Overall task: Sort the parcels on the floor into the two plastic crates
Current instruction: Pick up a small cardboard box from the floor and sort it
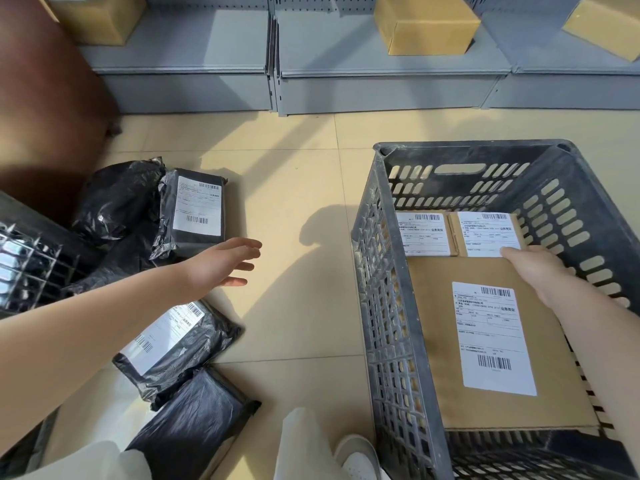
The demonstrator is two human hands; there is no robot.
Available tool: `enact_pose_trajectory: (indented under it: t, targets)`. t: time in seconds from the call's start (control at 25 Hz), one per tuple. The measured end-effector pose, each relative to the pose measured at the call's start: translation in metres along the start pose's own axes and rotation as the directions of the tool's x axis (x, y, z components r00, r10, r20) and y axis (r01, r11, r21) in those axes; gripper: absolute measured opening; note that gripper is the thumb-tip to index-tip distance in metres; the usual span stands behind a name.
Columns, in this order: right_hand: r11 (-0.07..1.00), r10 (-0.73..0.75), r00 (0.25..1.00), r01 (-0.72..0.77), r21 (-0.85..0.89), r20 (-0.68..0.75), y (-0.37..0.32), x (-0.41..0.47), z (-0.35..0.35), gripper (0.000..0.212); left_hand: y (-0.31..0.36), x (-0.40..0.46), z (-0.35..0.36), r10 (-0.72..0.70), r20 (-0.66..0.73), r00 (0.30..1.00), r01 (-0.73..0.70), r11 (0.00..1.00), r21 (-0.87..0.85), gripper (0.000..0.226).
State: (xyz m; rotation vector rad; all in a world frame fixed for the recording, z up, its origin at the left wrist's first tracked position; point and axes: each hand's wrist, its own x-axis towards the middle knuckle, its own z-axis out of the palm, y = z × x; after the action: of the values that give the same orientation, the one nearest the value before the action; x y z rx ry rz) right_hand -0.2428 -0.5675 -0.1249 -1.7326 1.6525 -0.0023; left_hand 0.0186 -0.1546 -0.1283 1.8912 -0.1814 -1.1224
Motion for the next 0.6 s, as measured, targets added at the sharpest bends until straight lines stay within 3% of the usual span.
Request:
enact_pose_trajectory:
  t: [0.16,0.24,0.4,0.6]
  targets:
    - [0.997,-0.079,0.989,0.076,-0.033,-0.125,-0.005,-0.016,0.004,0.064,-0.002,-0.005,-0.008,-0.009,-0.023,1.0,0.01,1.0,0.009,0.032]
    - [0.974,-0.224,0.957,0.217,-0.058,-0.186,-0.01,-0.026,0.013,0.064,-0.004,-0.007,-0.016,-0.01,-0.028,1.0,0.011,1.0,0.022,0.032]
    - [0.867,-0.492,0.862,0.471,-0.16,-0.125,-0.017,-0.051,0.045,0.059,-0.004,-0.014,-0.031,-0.009,-0.087,0.996,0.014,0.998,0.06,0.03]
    - [0.84,-0.542,0.837,0.542,-0.018,-0.081,-0.048,-0.085,0.075,0.054,-0.006,-0.025,-0.061,0.019,-0.154,0.988,0.008,0.986,0.169,0.029]
